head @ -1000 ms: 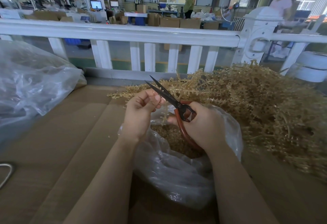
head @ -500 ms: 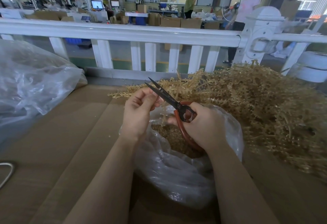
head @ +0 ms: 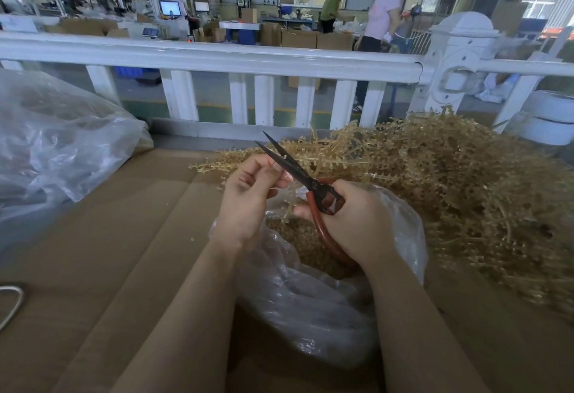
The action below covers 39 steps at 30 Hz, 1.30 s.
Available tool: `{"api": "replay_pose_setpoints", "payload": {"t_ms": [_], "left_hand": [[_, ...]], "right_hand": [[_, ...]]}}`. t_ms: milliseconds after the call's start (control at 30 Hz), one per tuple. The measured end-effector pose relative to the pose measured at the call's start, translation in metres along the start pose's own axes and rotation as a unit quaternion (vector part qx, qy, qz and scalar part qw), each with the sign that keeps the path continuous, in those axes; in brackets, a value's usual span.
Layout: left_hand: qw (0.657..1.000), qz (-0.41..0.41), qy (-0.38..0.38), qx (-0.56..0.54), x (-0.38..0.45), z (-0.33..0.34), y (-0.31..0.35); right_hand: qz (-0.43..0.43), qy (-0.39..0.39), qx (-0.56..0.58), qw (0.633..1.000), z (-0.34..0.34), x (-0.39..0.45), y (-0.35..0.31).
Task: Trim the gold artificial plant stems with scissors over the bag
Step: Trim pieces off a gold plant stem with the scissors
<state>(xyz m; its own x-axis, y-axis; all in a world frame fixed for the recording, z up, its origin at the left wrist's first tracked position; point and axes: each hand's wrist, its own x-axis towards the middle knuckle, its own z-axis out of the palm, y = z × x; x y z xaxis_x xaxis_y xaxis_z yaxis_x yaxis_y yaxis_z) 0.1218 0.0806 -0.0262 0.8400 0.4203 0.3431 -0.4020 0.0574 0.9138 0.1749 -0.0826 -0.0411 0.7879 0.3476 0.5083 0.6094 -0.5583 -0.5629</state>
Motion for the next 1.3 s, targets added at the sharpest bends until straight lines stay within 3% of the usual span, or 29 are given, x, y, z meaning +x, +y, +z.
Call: {"api": "replay_pose_setpoints", "payload": {"t_ms": [300, 700, 867, 1067, 1300], "left_hand": [[0.999, 0.001, -0.034, -0.028, 0.0003, -0.0003, -0.0043], [0.999, -0.006, -0.018, -0.034, -0.0004, -0.0001, -0.0025], [0.996, -0.020, -0.004, -0.082, 0.0015, -0.0014, -0.0027], [0.990, -0.031, 0.008, -0.136, 0.0031, -0.0020, -0.0019], [0.985, -0.036, -0.044, -0.163, 0.0031, 0.0008, -0.0036]], "right_hand": [[-0.005, 0.010, 0.021, 1.000, 0.0018, -0.0004, 0.0008], [-0.019, 0.033, 0.031, 0.999, 0.0030, 0.0000, 0.0006], [0.030, 0.009, 0.111, 0.993, 0.0017, 0.0025, 0.0000], [0.090, -0.007, 0.262, 0.961, -0.0035, 0.0054, -0.0019], [0.132, -0.043, 0.326, 0.935, -0.0041, 0.0080, -0.0085]]}}
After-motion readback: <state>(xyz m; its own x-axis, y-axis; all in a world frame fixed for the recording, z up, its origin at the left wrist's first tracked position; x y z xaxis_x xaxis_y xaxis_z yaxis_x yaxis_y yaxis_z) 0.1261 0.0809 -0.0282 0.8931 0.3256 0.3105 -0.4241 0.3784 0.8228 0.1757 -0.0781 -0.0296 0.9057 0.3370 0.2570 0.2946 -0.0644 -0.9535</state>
